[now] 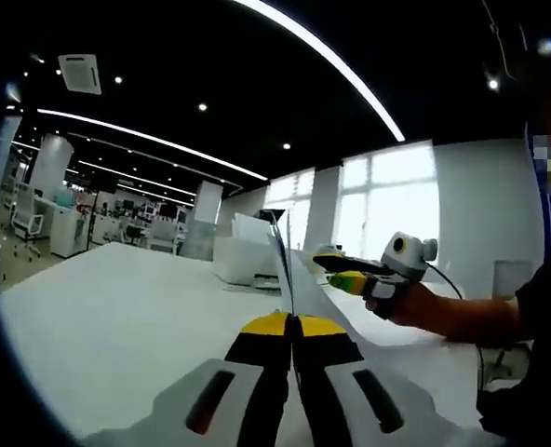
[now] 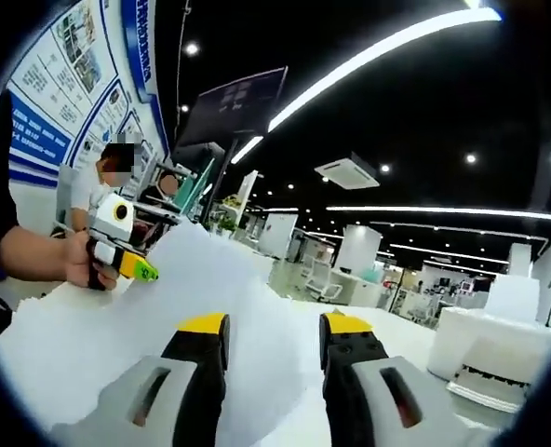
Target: Organize the stack of printing papers by aligning and flattening the scattered papers on the table
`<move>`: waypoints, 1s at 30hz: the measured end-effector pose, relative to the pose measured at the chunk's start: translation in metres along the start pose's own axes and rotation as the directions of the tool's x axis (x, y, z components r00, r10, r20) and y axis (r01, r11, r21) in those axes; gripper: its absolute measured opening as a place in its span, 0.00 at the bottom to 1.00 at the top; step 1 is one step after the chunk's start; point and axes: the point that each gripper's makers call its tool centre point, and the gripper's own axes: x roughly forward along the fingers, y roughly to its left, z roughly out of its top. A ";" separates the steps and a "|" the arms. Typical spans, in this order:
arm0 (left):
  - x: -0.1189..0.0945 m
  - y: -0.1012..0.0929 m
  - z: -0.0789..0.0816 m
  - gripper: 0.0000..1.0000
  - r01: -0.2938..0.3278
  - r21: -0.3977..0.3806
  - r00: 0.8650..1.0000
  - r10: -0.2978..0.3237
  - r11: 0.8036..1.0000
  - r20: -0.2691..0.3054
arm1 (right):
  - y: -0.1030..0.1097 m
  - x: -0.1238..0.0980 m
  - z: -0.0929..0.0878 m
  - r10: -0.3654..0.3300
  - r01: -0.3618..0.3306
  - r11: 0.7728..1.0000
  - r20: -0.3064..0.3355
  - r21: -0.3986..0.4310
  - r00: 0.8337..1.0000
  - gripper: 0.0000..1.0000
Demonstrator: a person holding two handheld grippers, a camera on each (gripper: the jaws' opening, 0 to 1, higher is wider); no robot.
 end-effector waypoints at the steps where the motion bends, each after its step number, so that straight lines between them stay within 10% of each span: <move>1: 0.000 0.000 0.000 0.06 0.002 -0.003 1.000 -0.002 1.000 0.002 | -0.003 -0.001 -0.001 -0.009 0.009 1.000 0.000 0.020 1.000 0.47; 12: -0.004 -0.014 0.013 0.06 0.079 -0.019 0.994 -0.077 0.997 0.079 | -0.015 -0.004 -0.008 0.043 -0.059 0.951 0.059 0.304 0.997 0.85; 22: -0.005 -0.028 0.018 0.06 0.150 -0.013 0.984 -0.148 0.989 0.104 | -0.003 0.002 -0.022 0.134 -0.144 0.908 0.052 0.393 0.990 0.88; 30: -0.009 -0.035 0.025 0.06 0.205 -0.021 0.969 -0.199 0.979 0.147 | 0.023 0.002 -0.025 0.266 -0.275 0.824 0.090 0.496 0.960 0.70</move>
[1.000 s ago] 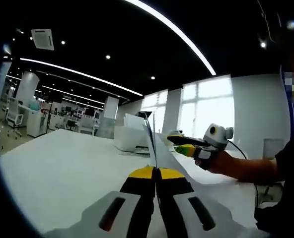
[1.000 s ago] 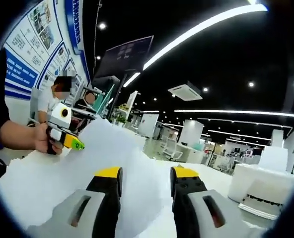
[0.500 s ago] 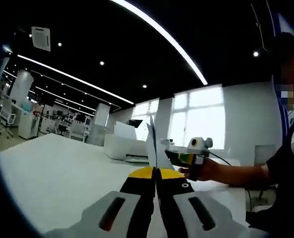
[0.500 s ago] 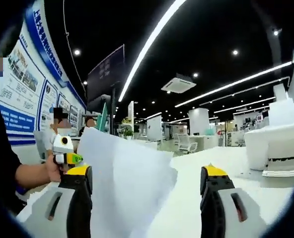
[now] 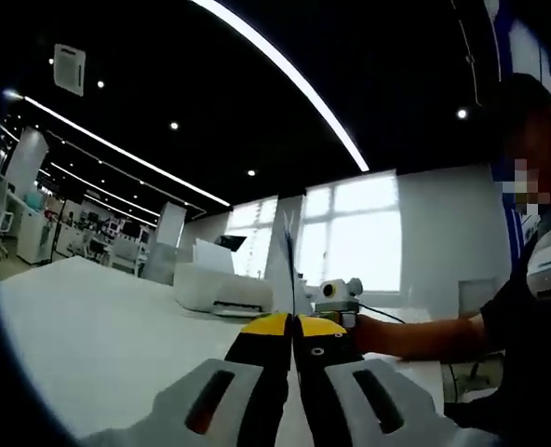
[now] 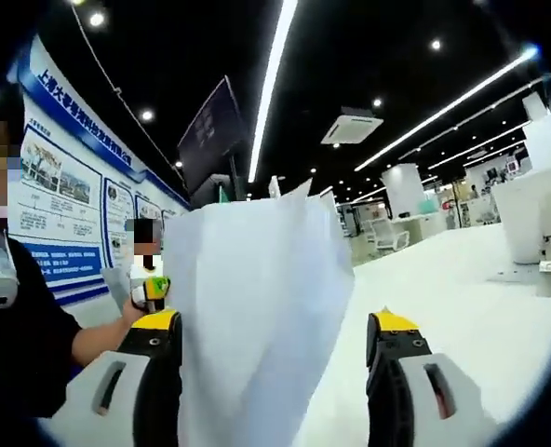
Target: Organize the stack of printing papers by aligning and flattening the scattered papers on the table
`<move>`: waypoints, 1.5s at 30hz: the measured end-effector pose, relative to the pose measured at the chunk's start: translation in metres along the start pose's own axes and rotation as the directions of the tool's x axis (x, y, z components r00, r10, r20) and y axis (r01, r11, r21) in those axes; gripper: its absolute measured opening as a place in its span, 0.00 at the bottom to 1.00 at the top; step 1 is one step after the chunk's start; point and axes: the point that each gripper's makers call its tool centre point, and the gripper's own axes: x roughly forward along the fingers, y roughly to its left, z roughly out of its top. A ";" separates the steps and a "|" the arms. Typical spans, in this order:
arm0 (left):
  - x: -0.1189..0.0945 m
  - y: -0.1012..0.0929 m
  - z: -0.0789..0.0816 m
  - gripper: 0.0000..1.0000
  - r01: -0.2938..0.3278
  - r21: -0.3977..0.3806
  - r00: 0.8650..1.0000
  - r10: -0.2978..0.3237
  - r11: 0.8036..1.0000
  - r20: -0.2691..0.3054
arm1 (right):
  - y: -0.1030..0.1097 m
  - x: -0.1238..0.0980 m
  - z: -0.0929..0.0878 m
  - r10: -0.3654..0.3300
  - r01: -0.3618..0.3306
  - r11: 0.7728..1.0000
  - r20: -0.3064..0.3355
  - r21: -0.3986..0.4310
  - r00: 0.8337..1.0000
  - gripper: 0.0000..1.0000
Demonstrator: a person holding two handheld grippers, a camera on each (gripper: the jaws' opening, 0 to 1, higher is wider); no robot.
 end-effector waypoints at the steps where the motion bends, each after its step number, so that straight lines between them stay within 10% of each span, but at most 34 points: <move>1: 0.000 -0.001 0.001 0.06 0.008 -0.004 1.000 -0.008 1.000 0.008 | 0.002 0.000 0.000 0.011 -0.011 1.000 0.001 0.009 1.000 0.67; 8: -0.006 -0.004 0.017 0.06 0.061 -0.049 0.994 -0.056 0.997 0.098 | 0.026 -0.010 0.008 0.122 -0.124 0.990 0.026 0.070 0.992 0.08; 11: -0.007 -0.003 0.020 0.06 0.075 -0.077 0.991 -0.065 0.994 0.119 | 0.034 -0.015 0.014 0.146 -0.148 0.987 0.041 0.066 0.988 0.00; 33: 0.003 -0.010 0.023 0.10 0.111 -0.117 0.985 -0.094 0.987 0.144 | 0.068 -0.052 0.056 0.035 -0.035 0.980 -0.006 -0.197 0.999 0.00; 45: 0.028 -0.028 0.058 0.24 0.062 0.173 0.995 -0.047 0.983 -0.090 | 0.073 -0.123 0.137 -0.083 0.076 0.911 0.000 -0.405 0.997 0.00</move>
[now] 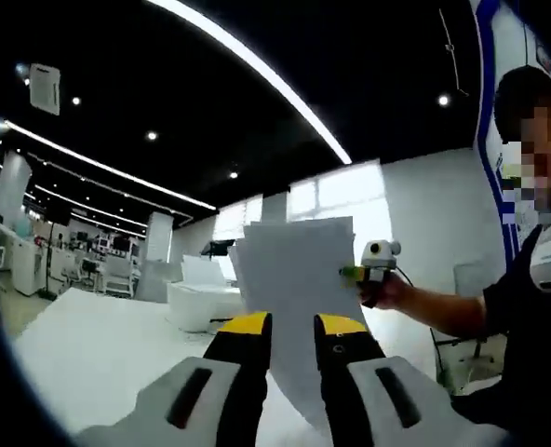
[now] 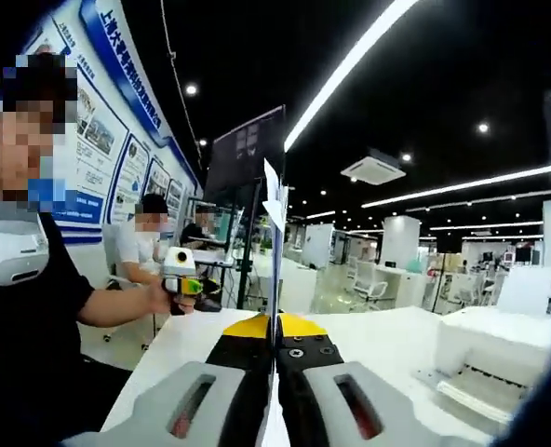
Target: Organize the stack of printing papers by aligning and flattening the scattered papers on the table
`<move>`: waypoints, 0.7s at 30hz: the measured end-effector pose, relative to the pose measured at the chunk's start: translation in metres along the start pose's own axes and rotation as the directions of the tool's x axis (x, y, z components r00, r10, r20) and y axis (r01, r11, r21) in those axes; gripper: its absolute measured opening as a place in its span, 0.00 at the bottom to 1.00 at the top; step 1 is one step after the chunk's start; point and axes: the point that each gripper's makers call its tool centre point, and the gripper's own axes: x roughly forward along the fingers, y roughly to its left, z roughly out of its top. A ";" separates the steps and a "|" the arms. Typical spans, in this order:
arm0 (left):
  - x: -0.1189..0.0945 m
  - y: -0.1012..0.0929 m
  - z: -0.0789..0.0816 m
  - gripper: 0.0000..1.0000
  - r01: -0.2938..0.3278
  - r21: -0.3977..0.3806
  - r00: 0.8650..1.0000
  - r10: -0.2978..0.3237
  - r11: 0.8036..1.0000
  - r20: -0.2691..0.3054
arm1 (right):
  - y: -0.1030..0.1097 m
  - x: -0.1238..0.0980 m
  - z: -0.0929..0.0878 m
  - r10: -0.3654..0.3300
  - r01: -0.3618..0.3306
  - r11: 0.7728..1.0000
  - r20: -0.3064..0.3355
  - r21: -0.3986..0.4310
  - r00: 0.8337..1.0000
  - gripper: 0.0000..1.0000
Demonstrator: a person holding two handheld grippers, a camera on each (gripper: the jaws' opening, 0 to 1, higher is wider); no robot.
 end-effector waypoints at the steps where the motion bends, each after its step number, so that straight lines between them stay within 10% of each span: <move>1: 0.003 -0.002 0.004 0.25 0.005 0.023 1.000 -0.004 1.000 -0.019 | 0.001 -0.003 0.005 -0.004 0.004 1.000 -0.003 -0.015 1.000 0.00; 15: 0.066 -0.047 0.069 0.32 0.095 0.378 0.974 -0.007 0.921 -0.228 | 0.009 -0.027 0.041 -0.049 -0.008 0.961 -0.197 -0.275 0.979 0.00; 21: 0.089 -0.054 0.079 0.37 0.157 0.500 0.954 0.000 0.852 -0.300 | 0.019 -0.033 0.053 -0.065 -0.045 0.929 -0.282 -0.367 0.957 0.00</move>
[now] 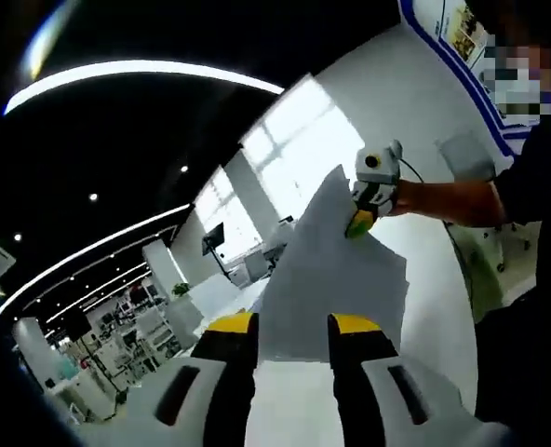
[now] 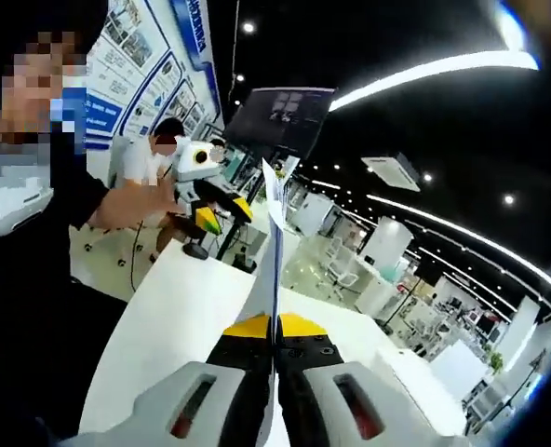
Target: Organize the stack of printing papers by aligning and flattening the scattered papers on the table
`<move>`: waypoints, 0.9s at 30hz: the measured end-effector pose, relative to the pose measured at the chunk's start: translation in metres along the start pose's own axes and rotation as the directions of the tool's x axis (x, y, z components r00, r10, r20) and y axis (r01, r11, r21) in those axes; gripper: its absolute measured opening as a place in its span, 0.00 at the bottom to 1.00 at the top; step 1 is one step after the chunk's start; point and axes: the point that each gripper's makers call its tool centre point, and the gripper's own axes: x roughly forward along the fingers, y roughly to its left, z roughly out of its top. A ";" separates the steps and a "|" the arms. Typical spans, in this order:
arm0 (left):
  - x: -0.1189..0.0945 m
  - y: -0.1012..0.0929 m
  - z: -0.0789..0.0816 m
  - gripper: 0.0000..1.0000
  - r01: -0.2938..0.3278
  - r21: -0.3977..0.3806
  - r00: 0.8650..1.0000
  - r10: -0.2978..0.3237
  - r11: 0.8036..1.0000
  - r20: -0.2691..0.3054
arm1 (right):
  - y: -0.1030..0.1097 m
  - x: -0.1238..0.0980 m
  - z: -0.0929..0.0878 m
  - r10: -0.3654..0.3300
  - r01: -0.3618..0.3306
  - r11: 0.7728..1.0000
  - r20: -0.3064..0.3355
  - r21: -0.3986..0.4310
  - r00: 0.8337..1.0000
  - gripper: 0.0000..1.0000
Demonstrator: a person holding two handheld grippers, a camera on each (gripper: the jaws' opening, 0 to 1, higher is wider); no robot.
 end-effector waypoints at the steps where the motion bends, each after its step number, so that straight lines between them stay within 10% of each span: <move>1: 0.002 0.000 0.003 0.39 0.005 0.010 1.000 -0.005 1.000 -0.001 | 0.001 -0.001 0.002 0.000 -0.001 1.000 -0.017 -0.022 1.000 0.00; 9: 0.033 -0.027 0.011 0.52 0.148 0.068 0.987 -0.143 0.987 -0.073 | 0.013 -0.005 0.009 0.032 -0.041 0.993 -0.088 -0.109 0.996 0.00; 18: 0.069 -0.059 -0.005 0.56 0.298 0.080 0.941 -0.278 0.951 -0.190 | 0.025 0.004 0.005 0.081 -0.095 0.988 -0.109 -0.122 0.991 0.00; 22: 0.076 -0.062 -0.011 0.45 0.337 0.070 0.921 -0.313 0.939 -0.234 | 0.029 0.007 0.005 0.101 -0.116 0.985 -0.115 -0.128 0.988 0.00; 27: 0.074 -0.076 -0.017 0.07 0.423 0.025 0.879 -0.404 0.906 -0.253 | 0.032 0.007 0.006 0.115 -0.129 0.983 -0.112 -0.128 0.987 0.00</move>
